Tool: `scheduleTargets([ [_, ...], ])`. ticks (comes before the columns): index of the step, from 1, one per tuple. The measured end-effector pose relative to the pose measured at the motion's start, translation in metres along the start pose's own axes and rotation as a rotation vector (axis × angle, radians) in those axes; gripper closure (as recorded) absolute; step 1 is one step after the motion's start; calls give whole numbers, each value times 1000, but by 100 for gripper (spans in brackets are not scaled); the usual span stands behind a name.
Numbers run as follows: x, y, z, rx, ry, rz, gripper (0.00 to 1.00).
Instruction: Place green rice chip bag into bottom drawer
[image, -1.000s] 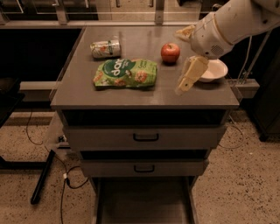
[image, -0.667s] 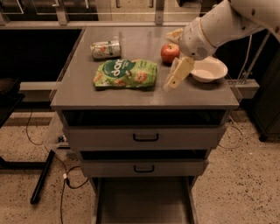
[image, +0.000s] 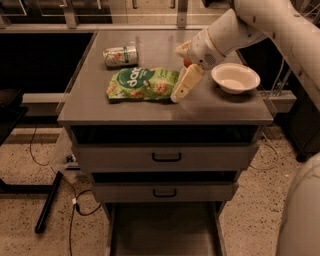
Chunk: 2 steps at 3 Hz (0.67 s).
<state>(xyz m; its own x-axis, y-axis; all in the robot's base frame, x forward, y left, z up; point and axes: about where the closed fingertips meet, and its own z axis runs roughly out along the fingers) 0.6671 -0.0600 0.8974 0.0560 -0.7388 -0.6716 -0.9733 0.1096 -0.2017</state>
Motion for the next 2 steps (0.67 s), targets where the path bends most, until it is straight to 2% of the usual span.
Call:
scheduleTargets([
  [1, -6, -3, 23, -47, 8, 29, 0],
  [2, -11, -7, 41, -17, 91, 44, 0],
])
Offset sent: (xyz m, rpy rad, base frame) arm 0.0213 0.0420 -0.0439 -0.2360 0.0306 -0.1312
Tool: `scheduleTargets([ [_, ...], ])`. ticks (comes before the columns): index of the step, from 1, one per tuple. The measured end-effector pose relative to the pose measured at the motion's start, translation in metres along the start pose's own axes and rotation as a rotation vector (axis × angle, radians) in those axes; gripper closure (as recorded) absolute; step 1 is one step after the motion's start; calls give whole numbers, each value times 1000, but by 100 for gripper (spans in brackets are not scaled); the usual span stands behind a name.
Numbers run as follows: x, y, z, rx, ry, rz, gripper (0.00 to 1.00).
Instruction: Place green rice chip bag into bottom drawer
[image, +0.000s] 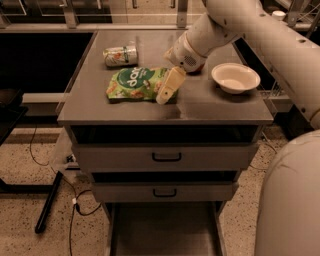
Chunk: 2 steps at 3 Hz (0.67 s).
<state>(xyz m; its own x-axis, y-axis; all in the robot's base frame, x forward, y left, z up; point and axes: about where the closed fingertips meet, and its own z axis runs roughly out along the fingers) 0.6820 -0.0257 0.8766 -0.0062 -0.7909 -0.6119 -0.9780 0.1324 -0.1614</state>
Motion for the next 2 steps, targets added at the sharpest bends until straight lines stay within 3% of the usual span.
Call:
scheduleTargets([
  [1, 7, 1, 22, 58, 98, 27, 0],
  [2, 20, 0, 38, 72, 136, 67, 0],
])
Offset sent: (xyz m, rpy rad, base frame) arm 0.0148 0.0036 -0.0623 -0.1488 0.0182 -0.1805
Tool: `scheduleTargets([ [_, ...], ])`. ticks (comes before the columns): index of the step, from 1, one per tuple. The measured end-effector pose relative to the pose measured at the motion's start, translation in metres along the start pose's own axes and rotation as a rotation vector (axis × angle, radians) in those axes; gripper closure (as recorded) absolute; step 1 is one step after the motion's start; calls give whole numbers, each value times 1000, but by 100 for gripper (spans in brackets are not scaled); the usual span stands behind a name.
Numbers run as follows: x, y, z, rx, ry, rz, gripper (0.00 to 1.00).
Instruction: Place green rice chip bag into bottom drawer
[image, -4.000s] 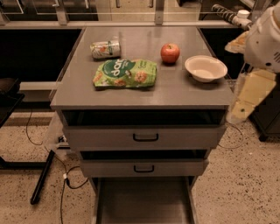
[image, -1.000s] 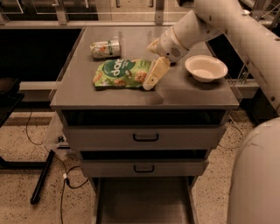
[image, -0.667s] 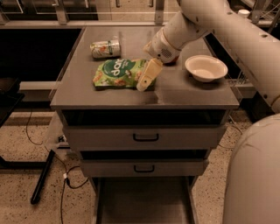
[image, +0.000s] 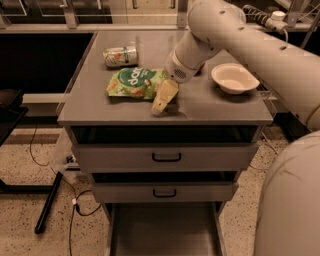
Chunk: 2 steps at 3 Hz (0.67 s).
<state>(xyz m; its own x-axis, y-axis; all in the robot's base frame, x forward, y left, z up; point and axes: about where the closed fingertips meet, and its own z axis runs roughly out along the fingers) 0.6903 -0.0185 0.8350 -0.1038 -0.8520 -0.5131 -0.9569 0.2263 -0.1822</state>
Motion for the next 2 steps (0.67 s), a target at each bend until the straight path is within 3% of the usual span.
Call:
scheduleTargets([
  [1, 0, 0, 1, 0, 1, 2, 0],
  [2, 0, 0, 1, 0, 1, 2, 19],
])
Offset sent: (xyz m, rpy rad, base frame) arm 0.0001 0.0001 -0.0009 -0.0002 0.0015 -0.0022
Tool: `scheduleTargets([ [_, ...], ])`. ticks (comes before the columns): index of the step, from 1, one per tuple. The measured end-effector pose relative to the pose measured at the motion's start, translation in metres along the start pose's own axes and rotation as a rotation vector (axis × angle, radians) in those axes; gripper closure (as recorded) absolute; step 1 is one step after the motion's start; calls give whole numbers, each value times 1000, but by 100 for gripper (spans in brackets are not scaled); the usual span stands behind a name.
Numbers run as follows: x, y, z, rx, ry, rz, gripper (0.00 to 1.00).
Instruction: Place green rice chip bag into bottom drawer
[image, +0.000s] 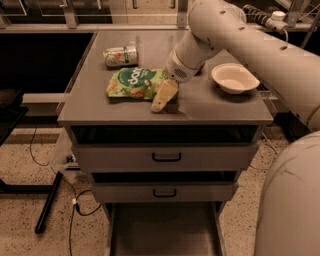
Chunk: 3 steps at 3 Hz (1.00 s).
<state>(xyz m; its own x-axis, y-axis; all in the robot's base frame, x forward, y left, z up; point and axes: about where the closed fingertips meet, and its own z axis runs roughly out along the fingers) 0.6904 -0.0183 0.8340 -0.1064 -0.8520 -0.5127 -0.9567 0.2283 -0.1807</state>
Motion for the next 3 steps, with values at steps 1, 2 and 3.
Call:
scheduleTargets([
  [1, 0, 0, 0, 0, 0, 0, 42],
  [2, 0, 0, 0, 0, 0, 0, 65],
  [3, 0, 0, 0, 0, 0, 0, 88],
])
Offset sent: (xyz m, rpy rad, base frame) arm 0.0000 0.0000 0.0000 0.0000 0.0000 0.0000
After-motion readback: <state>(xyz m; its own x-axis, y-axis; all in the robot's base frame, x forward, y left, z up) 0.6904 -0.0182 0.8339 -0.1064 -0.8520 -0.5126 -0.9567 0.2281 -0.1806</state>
